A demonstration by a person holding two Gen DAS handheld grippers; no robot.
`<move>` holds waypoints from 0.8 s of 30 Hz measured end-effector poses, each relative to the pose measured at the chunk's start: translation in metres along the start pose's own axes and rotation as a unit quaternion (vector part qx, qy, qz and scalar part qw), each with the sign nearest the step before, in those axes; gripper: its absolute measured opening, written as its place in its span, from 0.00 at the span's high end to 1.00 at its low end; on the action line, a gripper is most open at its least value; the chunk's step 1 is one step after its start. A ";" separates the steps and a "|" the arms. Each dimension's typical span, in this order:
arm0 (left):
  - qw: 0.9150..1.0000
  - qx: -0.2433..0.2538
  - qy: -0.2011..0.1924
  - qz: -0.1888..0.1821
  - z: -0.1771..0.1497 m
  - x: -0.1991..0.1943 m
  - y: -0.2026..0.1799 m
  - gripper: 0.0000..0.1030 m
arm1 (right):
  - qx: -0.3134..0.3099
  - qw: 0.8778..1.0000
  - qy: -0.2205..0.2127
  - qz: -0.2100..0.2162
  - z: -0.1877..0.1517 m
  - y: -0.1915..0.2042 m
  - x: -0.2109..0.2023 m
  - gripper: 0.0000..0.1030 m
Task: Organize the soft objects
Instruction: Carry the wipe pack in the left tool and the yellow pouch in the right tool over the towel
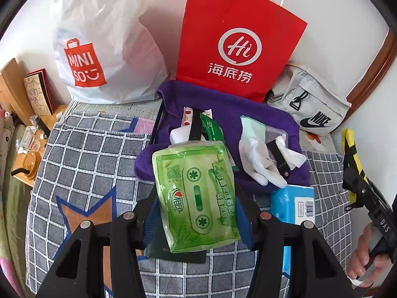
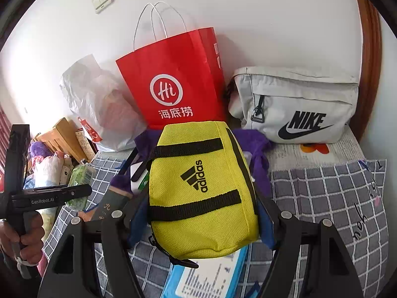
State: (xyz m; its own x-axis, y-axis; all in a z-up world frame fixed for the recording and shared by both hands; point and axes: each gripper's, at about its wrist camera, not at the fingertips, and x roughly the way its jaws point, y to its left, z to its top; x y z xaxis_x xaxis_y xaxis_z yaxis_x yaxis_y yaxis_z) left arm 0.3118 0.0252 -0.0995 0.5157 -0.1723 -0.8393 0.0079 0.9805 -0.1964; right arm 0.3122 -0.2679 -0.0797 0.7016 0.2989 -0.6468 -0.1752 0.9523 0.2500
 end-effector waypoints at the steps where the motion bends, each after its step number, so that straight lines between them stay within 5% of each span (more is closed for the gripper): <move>1: 1.000 0.001 0.002 -0.001 0.003 0.003 0.000 0.49 | 0.001 1.000 0.001 0.000 0.003 -0.001 0.005 0.30; 8: 0.999 -0.007 0.025 -0.034 0.025 0.031 0.004 0.49 | -0.001 1.000 0.013 -0.019 0.024 -0.009 0.043 0.30; 24: 0.998 -0.014 0.050 -0.036 0.060 0.088 0.003 0.49 | -0.024 0.998 0.063 -0.017 0.049 -0.012 0.115 0.29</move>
State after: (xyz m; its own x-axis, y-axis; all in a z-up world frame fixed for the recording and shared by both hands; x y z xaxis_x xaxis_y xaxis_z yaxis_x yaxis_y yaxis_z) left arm 0.4087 0.0191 -0.1434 0.4269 -0.2519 -0.8685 0.0170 0.9625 -0.2708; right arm 0.4291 -0.2475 -0.1217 0.6160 0.2687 -0.7405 -0.1872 0.9630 0.1938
